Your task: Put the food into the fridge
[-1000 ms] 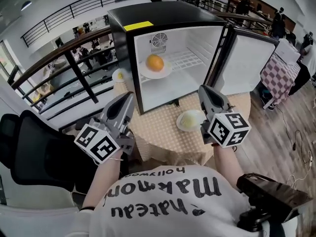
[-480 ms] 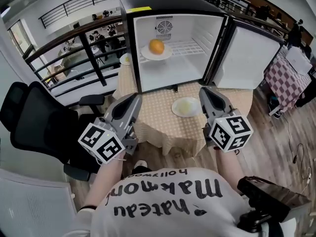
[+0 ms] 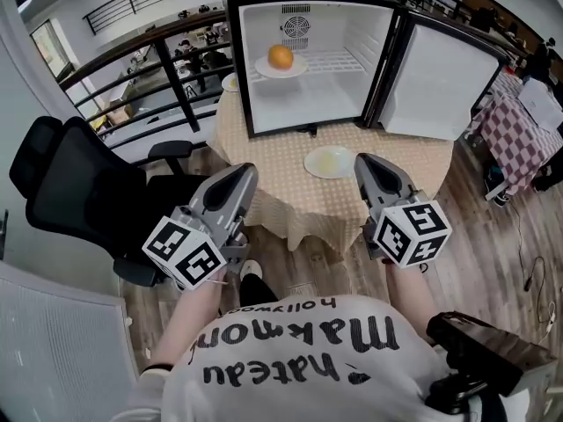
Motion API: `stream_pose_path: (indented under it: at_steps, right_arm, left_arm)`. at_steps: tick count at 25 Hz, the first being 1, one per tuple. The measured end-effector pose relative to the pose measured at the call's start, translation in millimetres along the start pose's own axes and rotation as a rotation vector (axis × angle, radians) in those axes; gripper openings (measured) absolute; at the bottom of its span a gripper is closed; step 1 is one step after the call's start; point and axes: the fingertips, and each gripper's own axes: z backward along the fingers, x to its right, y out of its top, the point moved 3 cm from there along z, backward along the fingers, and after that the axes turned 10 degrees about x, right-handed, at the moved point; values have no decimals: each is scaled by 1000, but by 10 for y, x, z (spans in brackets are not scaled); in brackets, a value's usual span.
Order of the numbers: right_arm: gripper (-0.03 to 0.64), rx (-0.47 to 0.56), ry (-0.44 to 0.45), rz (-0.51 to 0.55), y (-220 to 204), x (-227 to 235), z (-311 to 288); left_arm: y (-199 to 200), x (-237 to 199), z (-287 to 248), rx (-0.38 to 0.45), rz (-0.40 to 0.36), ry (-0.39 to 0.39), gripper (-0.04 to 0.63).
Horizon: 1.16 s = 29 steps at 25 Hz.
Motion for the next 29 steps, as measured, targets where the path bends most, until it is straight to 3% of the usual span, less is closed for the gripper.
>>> stream_pose_path:
  at_steps: [7, 29]
  right_arm:
    - [15, -33, 62, -49, -60, -158, 146]
    - [15, -40, 66, -73, -113, -155, 195]
  left_arm:
    - [-18, 221, 139, -11, 5, -5, 4]
    - [-50, 261, 197, -26, 5, 2, 4]
